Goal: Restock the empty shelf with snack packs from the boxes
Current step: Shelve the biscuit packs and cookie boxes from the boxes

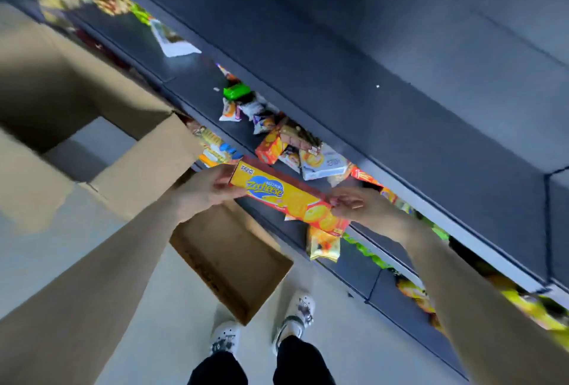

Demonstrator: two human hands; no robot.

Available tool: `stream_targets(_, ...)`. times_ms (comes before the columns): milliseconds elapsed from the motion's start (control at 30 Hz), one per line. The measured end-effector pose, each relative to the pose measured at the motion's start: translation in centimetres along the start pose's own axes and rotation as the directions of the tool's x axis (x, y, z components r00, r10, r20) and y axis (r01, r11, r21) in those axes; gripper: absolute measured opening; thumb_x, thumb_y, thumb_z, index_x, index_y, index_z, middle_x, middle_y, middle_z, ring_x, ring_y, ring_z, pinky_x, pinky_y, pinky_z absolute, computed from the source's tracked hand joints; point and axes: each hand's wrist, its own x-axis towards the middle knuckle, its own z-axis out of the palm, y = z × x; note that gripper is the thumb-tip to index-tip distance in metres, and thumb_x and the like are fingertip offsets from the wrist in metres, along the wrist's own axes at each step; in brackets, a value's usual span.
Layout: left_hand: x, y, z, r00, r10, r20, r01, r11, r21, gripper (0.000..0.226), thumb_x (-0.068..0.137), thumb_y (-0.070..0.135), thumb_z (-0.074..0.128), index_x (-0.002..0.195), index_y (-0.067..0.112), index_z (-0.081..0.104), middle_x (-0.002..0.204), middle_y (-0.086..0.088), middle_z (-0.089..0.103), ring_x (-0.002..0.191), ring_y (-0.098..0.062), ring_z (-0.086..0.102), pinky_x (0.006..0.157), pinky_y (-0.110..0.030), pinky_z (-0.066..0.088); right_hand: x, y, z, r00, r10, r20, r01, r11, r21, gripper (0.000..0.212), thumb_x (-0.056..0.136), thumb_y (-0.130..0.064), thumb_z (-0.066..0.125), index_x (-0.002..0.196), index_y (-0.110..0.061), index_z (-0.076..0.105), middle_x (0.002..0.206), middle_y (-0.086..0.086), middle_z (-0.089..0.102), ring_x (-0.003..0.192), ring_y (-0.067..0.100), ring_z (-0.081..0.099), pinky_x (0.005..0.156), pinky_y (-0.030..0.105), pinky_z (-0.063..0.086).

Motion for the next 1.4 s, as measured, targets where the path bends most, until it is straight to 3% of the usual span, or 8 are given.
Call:
stream_targets(133, -0.8, 7.0, 3.1, 0.988, 0.122, 0.092, -0.134, 0.982, 0.135, 0.034, 0.088, 0.021, 0.073, 0.118, 0.026, 0.060, 0.115, 0.007, 0.072, 0.098, -0.007, 0.068, 0.090, -0.034, 0.055, -8.6, -1.9, -4.2, 0.983, 0.007, -0.183, -0.007, 1.000, 0.000, 0.027, 0.090, -0.013, 0.072, 0.114, -0.027, 0.069, 0.101, -0.007, 0.067, 0.088, 0.004, 0.063, 0.080, 0.007, 0.046)
stream_targets(267, -1.3, 13.9, 8.0, 0.940, 0.263, 0.218, -0.309, 0.926, 0.215, 0.030, 0.089, 0.015, 0.073, 0.113, 0.026, 0.060, 0.110, 0.008, 0.071, 0.091, 0.005, 0.065, 0.072, -0.016, 0.054, -16.6, -1.5, -8.1, 0.921, 0.012, -0.389, -0.032, 0.998, -0.045, 0.027, 0.088, -0.022, 0.075, 0.114, -0.027, 0.071, 0.105, -0.007, 0.072, 0.093, 0.004, 0.065, 0.080, 0.004, 0.044)
stream_targets(400, -1.5, 20.3, 14.0, 0.884, 0.360, 0.297, -0.438, 0.860, 0.263, 0.035, 0.081, 0.024, 0.081, 0.111, 0.028, 0.064, 0.116, 0.007, 0.071, 0.108, -0.010, 0.066, 0.099, -0.038, 0.051, -25.2, -0.2, -11.8, 0.855, 0.013, -0.518, -0.052, 0.997, -0.061, 0.027, 0.088, -0.021, 0.075, 0.114, -0.023, 0.072, 0.106, -0.005, 0.073, 0.092, 0.003, 0.064, 0.086, 0.015, 0.047)
stream_targets(567, -3.8, 27.5, 24.1, 0.785, 0.458, 0.418, -0.582, 0.776, 0.243, 0.026, 0.086, 0.025, 0.075, 0.109, 0.029, 0.064, 0.107, 0.013, 0.070, 0.078, 0.017, 0.059, 0.060, -0.007, 0.044, -36.7, 3.1, -15.4, 0.734, 0.021, -0.679, -0.074, 0.996, -0.049, 0.030, 0.086, -0.016, 0.075, 0.116, -0.018, 0.071, 0.106, 0.004, 0.074, 0.089, 0.006, 0.064, 0.086, 0.024, 0.051)
stream_targets(767, -8.2, 33.3, 38.6, 0.680, 0.512, 0.525, -0.683, 0.702, 0.200, 0.028, 0.088, 0.028, 0.073, 0.114, 0.025, 0.062, 0.106, 0.011, 0.067, 0.084, 0.002, 0.057, 0.058, -0.014, 0.040, -51.9, 7.6, -18.7, 0.606, 0.070, -0.792, -0.179, 0.983, -0.050, 0.034, 0.089, -0.018, 0.073, 0.122, -0.016, 0.068, 0.110, -0.002, 0.071, 0.097, 0.008, 0.065, 0.090, 0.025, 0.051)
stream_targets(900, -12.2, 36.2, 49.0, 0.601, 0.554, 0.576, -0.739, 0.659, 0.138, 0.029, 0.089, 0.027, 0.071, 0.115, 0.022, 0.059, 0.097, 0.009, 0.063, 0.080, -0.004, 0.053, 0.059, -0.021, 0.039, -62.2, 10.4, -20.1, 0.524, 0.091, -0.847, -0.239, 0.970, -0.044, 0.025, 0.092, -0.018, 0.069, 0.117, -0.025, 0.068, 0.100, -0.012, 0.067, 0.076, -0.010, 0.059, 0.068, 0.007, 0.042)
stream_targets(1167, -18.9, 39.1, 67.1, 0.520, 0.558, 0.647, -0.743, 0.669, 0.020, 0.030, 0.091, 0.030, 0.068, 0.117, 0.022, 0.055, 0.091, 0.013, 0.060, 0.070, 0.000, 0.050, 0.058, -0.022, 0.041, -79.0, 17.6, -22.3, 0.368, 0.153, -0.917, -0.315, 0.949, 0.032, 0.020, 0.093, -0.027, 0.068, 0.112, -0.034, 0.070, 0.108, -0.002, 0.072, 0.102, 0.026, 0.066, 0.096, 0.050, 0.052)
stream_targets(1400, -22.9, 41.8, 80.2, 0.414, 0.539, 0.733, -0.782, 0.622, -0.016, 0.042, 0.089, 0.047, 0.065, 0.123, 0.022, 0.059, 0.101, 0.007, 0.066, 0.080, -0.005, 0.054, 0.062, -0.026, 0.042, -88.5, 23.6, -24.8, 0.164, 0.282, -0.945, -0.175, 0.951, 0.254, 0.013, 0.096, -0.013, 0.063, 0.103, -0.022, 0.069, 0.115, 0.018, 0.068, 0.095, 0.021, 0.064, 0.090, 0.039, 0.054)
